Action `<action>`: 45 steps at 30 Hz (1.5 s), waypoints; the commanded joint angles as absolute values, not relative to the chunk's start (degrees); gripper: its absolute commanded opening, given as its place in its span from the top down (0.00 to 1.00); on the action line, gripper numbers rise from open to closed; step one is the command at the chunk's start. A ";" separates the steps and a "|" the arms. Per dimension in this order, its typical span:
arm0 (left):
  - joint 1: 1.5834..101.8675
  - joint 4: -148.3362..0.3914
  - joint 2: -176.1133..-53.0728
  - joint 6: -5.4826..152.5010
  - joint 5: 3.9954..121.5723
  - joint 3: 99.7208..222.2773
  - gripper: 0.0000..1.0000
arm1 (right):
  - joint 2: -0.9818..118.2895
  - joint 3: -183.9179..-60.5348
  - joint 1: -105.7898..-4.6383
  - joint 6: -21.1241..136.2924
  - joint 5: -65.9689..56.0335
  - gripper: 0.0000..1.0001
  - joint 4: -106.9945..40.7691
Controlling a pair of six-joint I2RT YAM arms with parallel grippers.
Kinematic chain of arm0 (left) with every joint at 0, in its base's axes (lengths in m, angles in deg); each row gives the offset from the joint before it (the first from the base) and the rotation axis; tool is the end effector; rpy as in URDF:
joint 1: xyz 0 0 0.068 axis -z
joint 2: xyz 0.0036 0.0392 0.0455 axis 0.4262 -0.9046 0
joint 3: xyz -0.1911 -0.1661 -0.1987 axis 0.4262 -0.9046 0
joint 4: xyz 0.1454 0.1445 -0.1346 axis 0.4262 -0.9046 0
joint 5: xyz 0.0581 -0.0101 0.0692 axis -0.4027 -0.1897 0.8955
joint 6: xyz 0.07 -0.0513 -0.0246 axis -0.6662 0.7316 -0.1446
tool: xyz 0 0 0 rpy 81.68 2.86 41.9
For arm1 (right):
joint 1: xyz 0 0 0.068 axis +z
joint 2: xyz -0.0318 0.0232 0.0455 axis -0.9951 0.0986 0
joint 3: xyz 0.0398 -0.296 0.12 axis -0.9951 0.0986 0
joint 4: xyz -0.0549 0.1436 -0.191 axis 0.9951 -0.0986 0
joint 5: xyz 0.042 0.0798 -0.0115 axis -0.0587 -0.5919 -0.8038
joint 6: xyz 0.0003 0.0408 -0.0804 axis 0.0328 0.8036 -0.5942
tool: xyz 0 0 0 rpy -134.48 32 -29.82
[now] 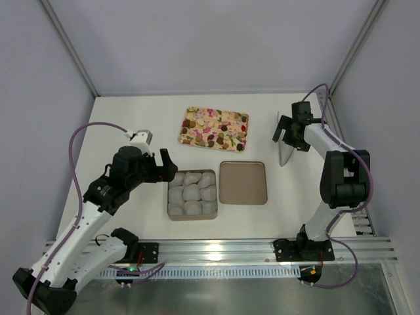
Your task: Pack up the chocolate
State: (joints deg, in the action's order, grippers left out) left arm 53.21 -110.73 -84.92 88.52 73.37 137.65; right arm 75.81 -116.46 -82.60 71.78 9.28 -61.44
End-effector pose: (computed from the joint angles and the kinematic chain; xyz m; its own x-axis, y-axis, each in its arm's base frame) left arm 0.1395 -0.0704 0.3299 -0.6096 -0.1826 -0.7714 0.1851 0.9134 -0.3624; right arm 0.3771 0.0022 0.2397 -0.7736 0.3328 -0.5392 0.3314 0.9378 0.1034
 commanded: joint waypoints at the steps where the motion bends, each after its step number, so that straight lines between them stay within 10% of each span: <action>1: 53.00 -110.26 -83.92 88.47 72.28 138.49 0.00 | 79.16 -121.38 -83.37 70.46 9.96 0.00 -62.48; 34: 53.00 -110.35 -84.71 88.74 72.19 138.22 0.00 | 94.73 -129.39 -83.64 68.17 10.85 0.12 -64.78; 45: 53.00 -110.44 -84.80 88.82 72.10 138.14 0.00 | 91.92 -128.51 -83.20 68.35 10.49 0.42 -64.60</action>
